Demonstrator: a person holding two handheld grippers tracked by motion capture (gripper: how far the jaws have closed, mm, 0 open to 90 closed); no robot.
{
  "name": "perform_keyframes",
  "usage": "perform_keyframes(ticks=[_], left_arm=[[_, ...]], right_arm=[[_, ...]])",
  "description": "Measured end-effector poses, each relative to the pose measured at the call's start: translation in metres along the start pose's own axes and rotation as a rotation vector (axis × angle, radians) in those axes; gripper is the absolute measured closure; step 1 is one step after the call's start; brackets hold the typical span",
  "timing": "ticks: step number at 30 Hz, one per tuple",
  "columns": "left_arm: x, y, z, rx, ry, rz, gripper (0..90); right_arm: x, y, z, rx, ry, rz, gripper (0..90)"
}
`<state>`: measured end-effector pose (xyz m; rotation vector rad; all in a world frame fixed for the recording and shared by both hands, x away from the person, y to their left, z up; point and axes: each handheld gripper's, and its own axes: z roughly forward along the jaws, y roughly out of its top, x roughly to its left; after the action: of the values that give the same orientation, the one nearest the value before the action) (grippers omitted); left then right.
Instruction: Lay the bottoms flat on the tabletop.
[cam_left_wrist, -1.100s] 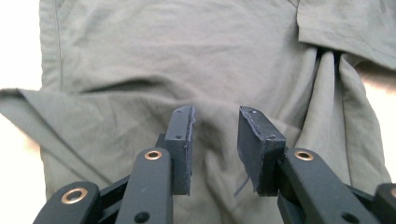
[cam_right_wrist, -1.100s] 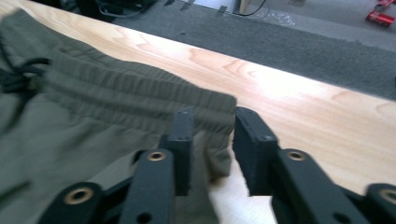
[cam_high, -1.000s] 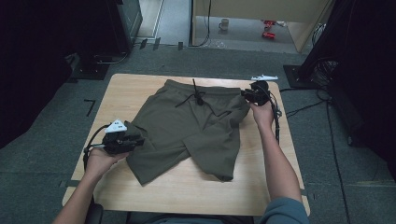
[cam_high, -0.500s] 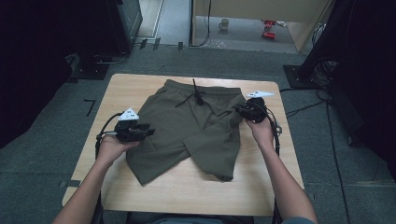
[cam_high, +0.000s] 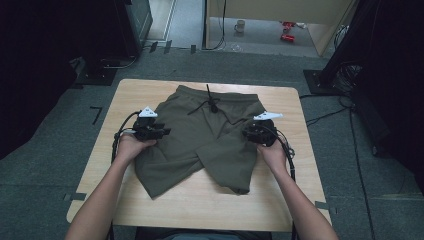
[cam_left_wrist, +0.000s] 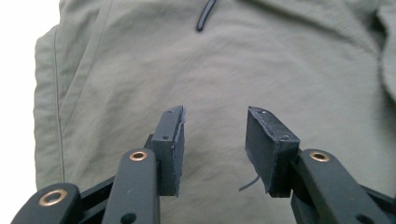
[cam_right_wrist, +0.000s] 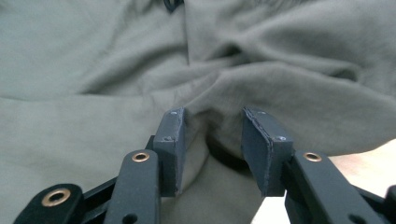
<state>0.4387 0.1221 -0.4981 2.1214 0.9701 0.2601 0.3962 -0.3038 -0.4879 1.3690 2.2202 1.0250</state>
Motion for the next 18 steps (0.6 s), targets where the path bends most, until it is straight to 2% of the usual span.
perform_keyframes(ticks=[3,6,10,14,18], left_arm=[[0.005,-0.005,0.005,0.035,-0.013,-0.034,58.7],[0.008,-0.007,0.004,0.029,-0.021,-0.057,58.9],[0.007,-0.011,0.001,0.020,0.006,-0.032,60.5],[0.006,-0.016,-0.002,0.000,0.035,-0.034,63.4],[0.009,-0.018,-0.006,0.009,0.052,-0.044,64.8]], right_arm=[[0.001,-0.003,0.011,0.021,-0.009,-0.012,59.7],[0.001,-0.005,0.020,0.038,-0.024,-0.022,59.7],[0.002,-0.005,0.028,0.033,-0.033,-0.024,60.0],[0.005,0.001,0.035,0.041,-0.036,-0.031,60.0],[0.010,0.008,0.045,0.025,-0.029,-0.044,60.2]])
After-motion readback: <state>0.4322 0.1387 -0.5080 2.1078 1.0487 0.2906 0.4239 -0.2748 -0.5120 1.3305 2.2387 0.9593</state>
